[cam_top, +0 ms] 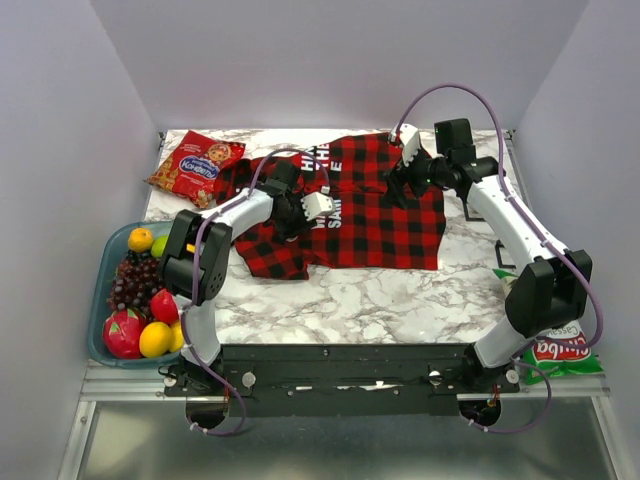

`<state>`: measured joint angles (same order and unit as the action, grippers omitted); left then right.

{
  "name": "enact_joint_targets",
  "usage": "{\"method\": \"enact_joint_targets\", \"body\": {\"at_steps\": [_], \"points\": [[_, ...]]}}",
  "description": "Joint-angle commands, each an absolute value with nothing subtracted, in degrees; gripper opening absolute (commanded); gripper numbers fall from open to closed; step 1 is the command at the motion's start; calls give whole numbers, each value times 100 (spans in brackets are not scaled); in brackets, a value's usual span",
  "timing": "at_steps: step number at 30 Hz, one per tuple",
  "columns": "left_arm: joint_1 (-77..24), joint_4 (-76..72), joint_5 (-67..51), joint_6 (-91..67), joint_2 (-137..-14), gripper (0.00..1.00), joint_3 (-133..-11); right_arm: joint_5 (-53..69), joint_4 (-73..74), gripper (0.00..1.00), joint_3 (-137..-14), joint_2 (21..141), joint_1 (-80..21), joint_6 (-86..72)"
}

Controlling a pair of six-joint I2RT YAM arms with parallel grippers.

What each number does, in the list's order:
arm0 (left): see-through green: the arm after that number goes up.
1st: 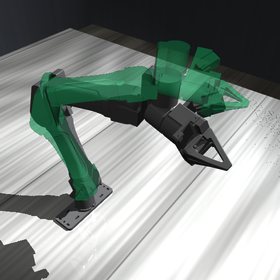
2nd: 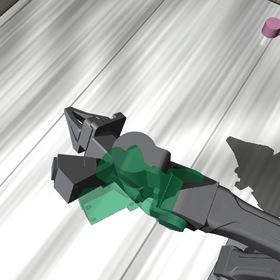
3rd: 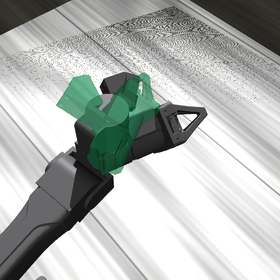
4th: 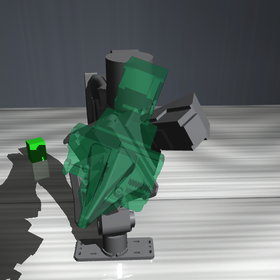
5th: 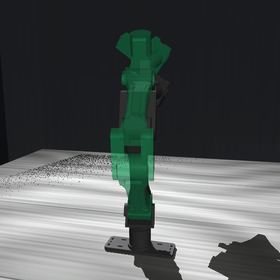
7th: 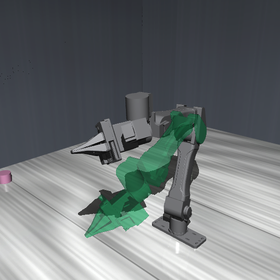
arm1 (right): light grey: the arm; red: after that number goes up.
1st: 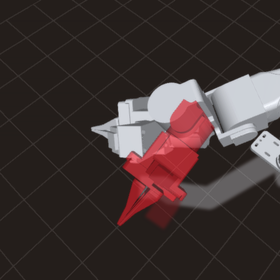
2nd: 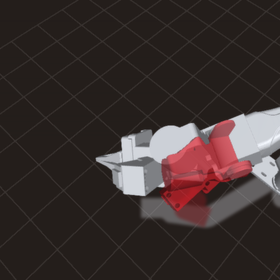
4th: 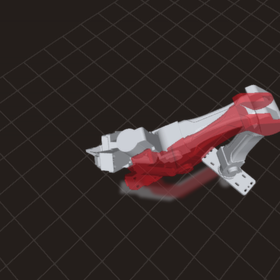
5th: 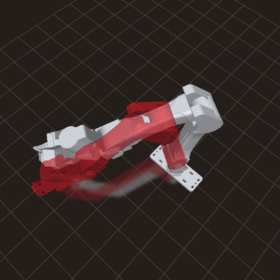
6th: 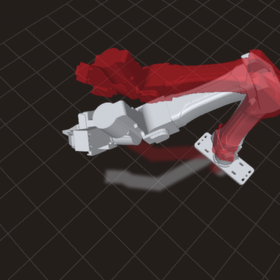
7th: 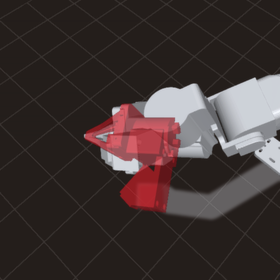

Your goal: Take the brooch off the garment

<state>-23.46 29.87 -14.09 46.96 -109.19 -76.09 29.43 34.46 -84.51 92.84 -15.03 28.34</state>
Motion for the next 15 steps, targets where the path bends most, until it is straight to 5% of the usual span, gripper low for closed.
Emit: {"method": "enact_joint_targets", "body": {"at_steps": [1, 10, 15], "points": [[-2198, 3445, -1819, 3772, -11293, 54, -8085, 2865, 3428, 94, -8350, 9088, -1503, 2821], [-1864, 4034, -2302, 2980, -11672, 39, -8587, 2865, 3437, 94, -8323, 9097, -1503, 2830], [-1697, 4289, -2785, 2795, -11646, 16, -8701, 2883, 3437, 94, -8358, 9132, -1503, 2821]]}}
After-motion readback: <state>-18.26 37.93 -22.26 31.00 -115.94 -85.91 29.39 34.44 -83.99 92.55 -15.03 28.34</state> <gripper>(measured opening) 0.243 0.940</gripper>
